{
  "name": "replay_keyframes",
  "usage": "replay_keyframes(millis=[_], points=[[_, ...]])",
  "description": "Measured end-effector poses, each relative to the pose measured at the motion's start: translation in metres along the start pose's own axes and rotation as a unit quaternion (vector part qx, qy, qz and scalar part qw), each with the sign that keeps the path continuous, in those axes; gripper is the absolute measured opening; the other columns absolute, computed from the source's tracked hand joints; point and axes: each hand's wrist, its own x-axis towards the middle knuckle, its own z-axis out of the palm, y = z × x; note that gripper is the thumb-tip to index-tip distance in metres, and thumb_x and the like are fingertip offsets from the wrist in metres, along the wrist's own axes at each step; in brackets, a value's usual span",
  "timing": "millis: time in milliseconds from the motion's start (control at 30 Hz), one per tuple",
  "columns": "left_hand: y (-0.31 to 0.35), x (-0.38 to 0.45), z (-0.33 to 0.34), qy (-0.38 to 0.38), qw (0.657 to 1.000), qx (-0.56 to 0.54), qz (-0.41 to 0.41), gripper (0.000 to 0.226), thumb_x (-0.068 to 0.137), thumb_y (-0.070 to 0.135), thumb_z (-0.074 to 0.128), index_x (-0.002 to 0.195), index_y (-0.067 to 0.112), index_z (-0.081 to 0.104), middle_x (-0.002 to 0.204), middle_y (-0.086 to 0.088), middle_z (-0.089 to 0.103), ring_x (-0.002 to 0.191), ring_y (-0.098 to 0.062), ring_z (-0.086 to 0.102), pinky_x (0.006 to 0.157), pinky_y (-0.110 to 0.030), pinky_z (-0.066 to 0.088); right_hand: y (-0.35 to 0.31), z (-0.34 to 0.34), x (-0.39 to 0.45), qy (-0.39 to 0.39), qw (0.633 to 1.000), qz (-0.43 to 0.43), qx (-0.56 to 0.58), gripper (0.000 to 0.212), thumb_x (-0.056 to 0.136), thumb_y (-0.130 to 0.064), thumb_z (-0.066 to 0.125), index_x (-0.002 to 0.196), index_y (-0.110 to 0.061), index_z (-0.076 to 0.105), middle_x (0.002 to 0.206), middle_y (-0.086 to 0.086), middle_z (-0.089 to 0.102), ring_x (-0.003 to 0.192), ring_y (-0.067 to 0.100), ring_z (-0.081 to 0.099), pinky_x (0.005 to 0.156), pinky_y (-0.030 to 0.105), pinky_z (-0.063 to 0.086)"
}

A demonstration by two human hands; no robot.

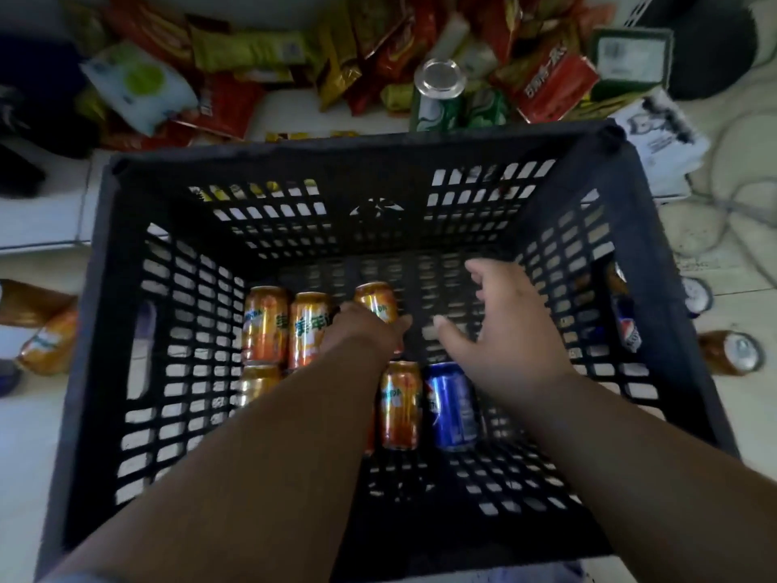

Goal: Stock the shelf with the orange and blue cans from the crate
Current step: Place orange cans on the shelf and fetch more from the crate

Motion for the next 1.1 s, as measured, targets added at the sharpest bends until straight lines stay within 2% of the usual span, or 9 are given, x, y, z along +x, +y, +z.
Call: replay_keyframes(millis=[200, 333, 433, 533, 600, 733, 900, 1033, 1100], points=[[-0.005, -0.012, -0.004, 0.047, 0.996, -0.062, 0.046, 0.088, 0.070, 0.065, 0.070, 0.134, 0.012, 0.039, 0.126, -0.011, 0.057, 0.108, -0.030, 0.060, 0.085, -0.038, 0.051, 0.011, 0.015, 0.010, -0.013, 1.000, 0.001, -0.013, 0.069, 0.084, -0.041, 0.069, 0.141, -0.021, 0.036, 0.136, -0.002, 0.042, 0.123, 0.016, 0.046, 0.099, 0.034, 0.045], [-0.030, -0.077, -0.063, 0.086, 0.969, -0.219, 0.080, 0.064, 0.074, 0.047, 0.075, 0.122, 0.021, 0.042, 0.109, 0.001, 0.057, 0.090, -0.018, 0.058, 0.074, -0.033, 0.047, -0.007, 0.019, 0.013, -0.031, 0.999, 0.019, 0.013, 0.068, 0.083, -0.041, 0.070, 0.140, -0.018, 0.039, 0.135, 0.002, 0.044, 0.123, 0.019, 0.047, 0.101, 0.037, 0.044], [-0.062, -0.122, -0.109, 0.132, 0.943, -0.292, 0.094, 0.054, 0.073, 0.042, 0.079, 0.113, 0.030, 0.046, 0.100, 0.007, 0.063, 0.082, -0.012, 0.065, 0.069, -0.035, 0.056, -0.031, 0.037, 0.023, -0.054, 0.998, 0.020, 0.019, 0.067, 0.082, -0.041, 0.071, 0.137, -0.016, 0.042, 0.134, 0.005, 0.046, 0.122, 0.022, 0.048, 0.101, 0.033, 0.042], [-0.087, -0.142, -0.138, 0.150, 0.924, -0.345, 0.072, 0.056, 0.074, 0.038, 0.080, 0.117, 0.031, 0.046, 0.095, 0.006, 0.064, 0.079, -0.011, 0.067, 0.064, -0.037, 0.059, -0.051, 0.076, 0.034, -0.093, 0.994, 0.037, 0.036, 0.067, 0.080, -0.048, 0.071, 0.133, -0.016, 0.047, 0.128, 0.006, 0.050, 0.119, 0.024, 0.050, 0.096, 0.034, 0.045], [-0.098, -0.144, -0.146, 0.172, 0.917, -0.356, 0.057, 0.061, 0.074, 0.038, 0.080, 0.123, 0.029, 0.044, 0.095, 0.006, 0.064, 0.079, -0.010, 0.066, 0.065, -0.038, 0.060, -0.063, 0.106, 0.043, -0.144, 0.985, 0.077, 0.047, 0.076, 0.077, -0.055, 0.071, 0.136, -0.014, 0.046, 0.132, 0.009, 0.051, 0.122, 0.026, 0.049, 0.098, 0.036, 0.046], [-0.114, -0.138, -0.143, 0.193, 0.922, -0.332, 0.048, 0.060, 0.075, 0.038, 0.078, 0.124, 0.030, 0.043, 0.095, 0.007, 0.064, 0.077, -0.005, 0.065, 0.058, -0.025, 0.051, -0.078, 0.167, 0.053, -0.220, 0.963, 0.148, 0.046, 0.094, 0.073, -0.067, 0.068, 0.140, -0.008, 0.039, 0.137, 0.015, 0.051, 0.122, 0.033, 0.051, 0.098, 0.042, 0.048], [-0.123, -0.130, -0.135, 0.181, 0.932, -0.309, 0.054, 0.065, 0.073, 0.038, 0.080, 0.125, 0.029, 0.042, 0.094, 0.008, 0.063, 0.075, -0.005, 0.065, 0.060, -0.026, 0.054, -0.084, 0.187, 0.065, -0.262, 0.940, 0.210, 0.061, 0.089, 0.085, -0.054, 0.067, 0.144, -0.001, 0.028, 0.142, 0.017, 0.048, 0.128, 0.032, 0.049, 0.097, 0.035, 0.046], [-0.124, -0.127, -0.136, 0.183, 0.933, -0.306, 0.057, 0.069, 0.073, 0.037, 0.080, 0.128, 0.030, 0.040, 0.096, 0.008, 0.063, 0.078, -0.005, 0.065, 0.063, -0.028, 0.057, -0.085, 0.182, 0.065, -0.236, 0.936, 0.235, 0.116, 0.074, 0.079, -0.047, 0.075, 0.132, -0.006, 0.044, 0.124, 0.015, 0.060, 0.111, 0.032, 0.060, 0.089, 0.040, 0.052], [-0.121, -0.130, -0.142, 0.180, 0.933, -0.308, 0.054, 0.068, 0.073, 0.036, 0.081, 0.127, 0.031, 0.039, 0.097, 0.009, 0.063, 0.078, -0.006, 0.066, 0.063, -0.029, 0.059, -0.082, 0.164, 0.057, -0.200, 0.941, 0.237, 0.138, 0.066, 0.076, -0.044, 0.079, 0.123, -0.009, 0.048, 0.117, 0.010, 0.062, 0.105, 0.029, 0.061, 0.081, 0.035, 0.051]])
